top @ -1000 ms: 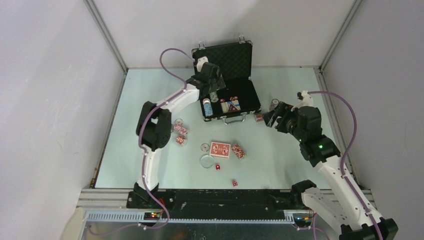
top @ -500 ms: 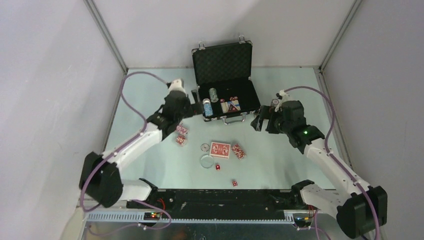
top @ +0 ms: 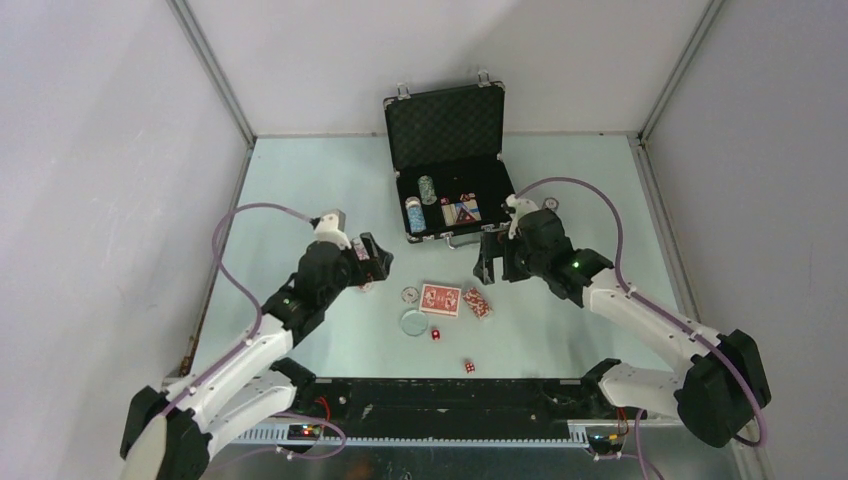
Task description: Pack up texas hold em set
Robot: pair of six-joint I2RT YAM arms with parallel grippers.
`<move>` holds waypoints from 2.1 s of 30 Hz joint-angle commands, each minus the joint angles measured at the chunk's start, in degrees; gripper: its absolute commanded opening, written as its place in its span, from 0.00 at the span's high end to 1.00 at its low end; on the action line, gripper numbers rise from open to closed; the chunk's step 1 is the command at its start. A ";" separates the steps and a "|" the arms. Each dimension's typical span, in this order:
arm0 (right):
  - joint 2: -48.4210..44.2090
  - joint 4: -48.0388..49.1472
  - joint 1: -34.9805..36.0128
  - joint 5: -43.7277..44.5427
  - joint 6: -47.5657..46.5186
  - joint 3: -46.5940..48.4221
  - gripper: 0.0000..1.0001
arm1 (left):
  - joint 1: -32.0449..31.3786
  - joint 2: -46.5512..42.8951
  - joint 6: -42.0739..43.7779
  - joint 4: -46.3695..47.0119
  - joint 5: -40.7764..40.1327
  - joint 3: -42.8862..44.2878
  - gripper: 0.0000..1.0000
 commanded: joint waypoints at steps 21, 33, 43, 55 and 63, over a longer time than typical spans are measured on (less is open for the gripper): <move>5.54 8.52 -0.35 -0.75 1.73 1.43 0.00 | 0.14 -14.42 1.07 11.87 10.92 -15.69 0.00; 5.10 16.35 2.38 0.51 1.60 -0.95 0.00 | -1.09 -10.38 1.19 6.16 14.39 -11.43 0.00; 3.49 16.08 2.71 -2.61 1.14 -1.02 0.02 | -6.94 3.25 1.50 1.49 7.10 -3.25 0.00; 3.41 3.21 6.06 1.66 0.99 -1.72 0.10 | -15.59 17.13 5.92 -4.58 0.83 7.63 0.00; 9.90 0.57 11.65 7.07 1.35 -1.25 0.20 | -11.46 11.50 -1.25 -1.57 -2.99 2.91 0.00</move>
